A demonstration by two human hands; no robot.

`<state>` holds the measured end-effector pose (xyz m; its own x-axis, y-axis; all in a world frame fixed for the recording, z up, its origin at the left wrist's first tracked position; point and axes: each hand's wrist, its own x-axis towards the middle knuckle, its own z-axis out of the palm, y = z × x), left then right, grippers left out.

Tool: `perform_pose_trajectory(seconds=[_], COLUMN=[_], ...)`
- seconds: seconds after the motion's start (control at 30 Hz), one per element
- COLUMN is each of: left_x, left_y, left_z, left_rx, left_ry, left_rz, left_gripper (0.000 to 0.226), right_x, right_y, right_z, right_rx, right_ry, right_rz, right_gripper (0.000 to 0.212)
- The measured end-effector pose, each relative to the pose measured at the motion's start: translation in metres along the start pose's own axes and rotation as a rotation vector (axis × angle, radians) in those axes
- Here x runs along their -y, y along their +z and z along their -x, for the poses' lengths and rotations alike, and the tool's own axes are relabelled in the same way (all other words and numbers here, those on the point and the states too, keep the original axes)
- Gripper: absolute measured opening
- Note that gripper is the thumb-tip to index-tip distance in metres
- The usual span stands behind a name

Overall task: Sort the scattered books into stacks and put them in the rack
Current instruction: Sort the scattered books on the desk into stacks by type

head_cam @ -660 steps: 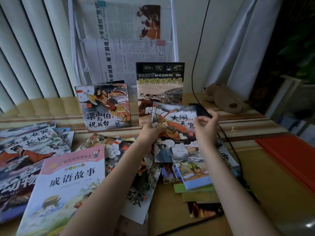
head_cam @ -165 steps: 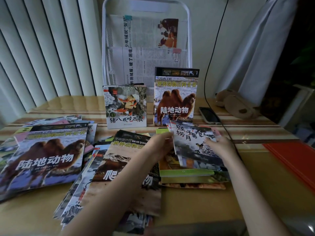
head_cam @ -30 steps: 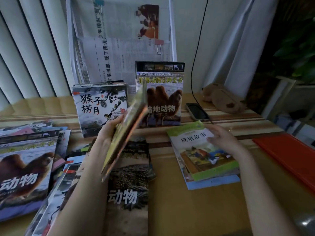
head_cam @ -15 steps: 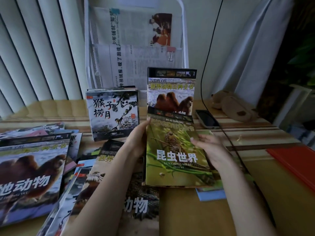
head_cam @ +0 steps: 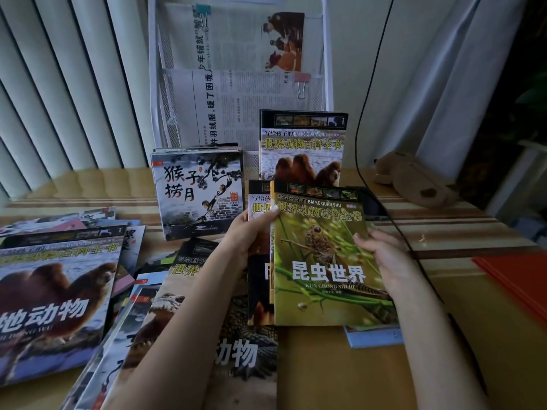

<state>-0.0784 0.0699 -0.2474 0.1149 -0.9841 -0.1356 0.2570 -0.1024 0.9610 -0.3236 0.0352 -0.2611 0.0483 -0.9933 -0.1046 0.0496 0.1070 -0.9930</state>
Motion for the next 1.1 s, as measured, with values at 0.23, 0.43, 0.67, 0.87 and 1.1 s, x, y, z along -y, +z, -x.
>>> perform_pose_trajectory(seconds=[0.23, 0.43, 0.67, 0.87, 1.1], left_x=[-0.002, -0.008, -0.026, -0.024, -0.021], left_y=[0.002, -0.007, -0.058, -0.060, -0.059], left_z=[0.003, 0.007, 0.003, 0.005, -0.002], left_rx=[-0.038, -0.040, -0.274, -0.252, -0.213], left_ry=[0.032, 0.060, 0.029, 0.002, -0.009], left_rz=[-0.014, -0.078, 0.275, 0.385, 0.403], left_gripper=[0.010, 0.010, 0.027, 0.032, 0.026], right_x=[-0.002, 0.000, 0.040, 0.095, 0.049], right_y=[0.001, 0.013, 0.015, 0.025, 0.081], right_z=[0.001, -0.003, -0.048, -0.096, -0.104], right_rx=[-0.034, -0.089, -0.434, -0.596, -0.319], right_ry=[-0.060, -0.155, -0.427, -0.493, -0.620], right_rz=[-0.006, 0.038, -0.111, -0.241, 0.198], right_gripper=[0.025, 0.023, 0.028, 0.047, 0.037])
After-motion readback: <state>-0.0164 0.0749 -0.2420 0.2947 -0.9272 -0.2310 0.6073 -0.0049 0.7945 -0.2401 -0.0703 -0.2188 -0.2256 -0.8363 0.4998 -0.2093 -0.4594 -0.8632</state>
